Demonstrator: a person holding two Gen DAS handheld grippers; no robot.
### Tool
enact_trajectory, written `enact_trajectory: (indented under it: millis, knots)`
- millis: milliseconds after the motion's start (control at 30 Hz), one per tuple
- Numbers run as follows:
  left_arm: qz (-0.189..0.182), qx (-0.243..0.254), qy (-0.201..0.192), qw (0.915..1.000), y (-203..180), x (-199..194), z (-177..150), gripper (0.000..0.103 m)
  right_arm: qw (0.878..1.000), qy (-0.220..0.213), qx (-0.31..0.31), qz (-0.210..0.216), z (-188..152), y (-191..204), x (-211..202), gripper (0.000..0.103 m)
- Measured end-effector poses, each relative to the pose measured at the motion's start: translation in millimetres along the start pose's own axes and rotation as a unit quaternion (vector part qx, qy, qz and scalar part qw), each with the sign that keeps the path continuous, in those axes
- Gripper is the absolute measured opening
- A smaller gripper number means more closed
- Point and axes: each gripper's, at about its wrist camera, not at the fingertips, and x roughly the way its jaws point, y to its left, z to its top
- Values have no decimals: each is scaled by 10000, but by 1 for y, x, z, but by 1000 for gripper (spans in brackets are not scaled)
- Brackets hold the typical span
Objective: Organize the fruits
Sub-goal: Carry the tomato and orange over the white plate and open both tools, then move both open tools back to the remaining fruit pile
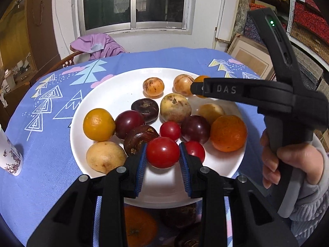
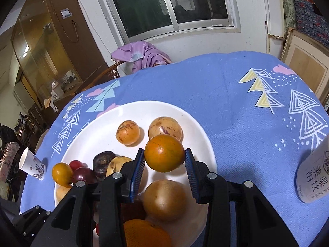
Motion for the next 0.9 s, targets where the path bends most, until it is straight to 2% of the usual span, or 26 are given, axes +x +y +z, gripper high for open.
enact_trajectory:
  millis: [100, 167, 233, 267, 300, 433, 500, 600, 667, 700, 833, 900]
  knots:
    - [27, -4, -2, 10000, -1, -1, 0, 35, 10000, 19, 31, 57, -1, 0, 0, 41]
    - [42, -26, -8, 10000, 1, -1, 0, 41, 9999, -37, 67, 69, 0, -1, -3, 47]
    - [39, -68, -13, 10000, 2, -2, 1, 50, 9999, -121, 66, 104, 2, 0, -10, 47]
    - [60, -71, -47, 9999, 2, -4, 1, 59, 9997, -165, 80, 140, 4, -1, -14, 48]
    - [99, -67, -96, 9999, 1, -5, 1, 63, 9996, -205, 96, 164, 5, -1, -18, 49]
    - [120, -47, -215, 9997, 2, -15, 5, 65, 9986, -399, 144, 320, 10, 2, -36, 52]
    - [150, -102, -303, 9994, 4, -22, 8, 75, 9974, -545, 163, 446, 12, 6, -50, 54]
    - [245, -193, -498, 9983, 9, -38, 11, 80, 9947, -794, 80, 646, 14, 16, -76, 57]
    - [257, -259, -573, 9977, 12, -49, 12, 82, 9926, -953, -4, 749, 13, 25, -94, 63]
    - [271, -308, -603, 9973, 14, -54, 12, 86, 9915, -1029, -55, 794, 10, 31, -104, 65]
    - [335, -350, -720, 9962, 15, -78, 2, 90, 9899, -1046, -245, 924, -6, 48, -132, 69]
    - [450, -305, -790, 9954, 15, -90, -7, 95, 9899, -1039, -351, 904, -14, 56, -146, 71]
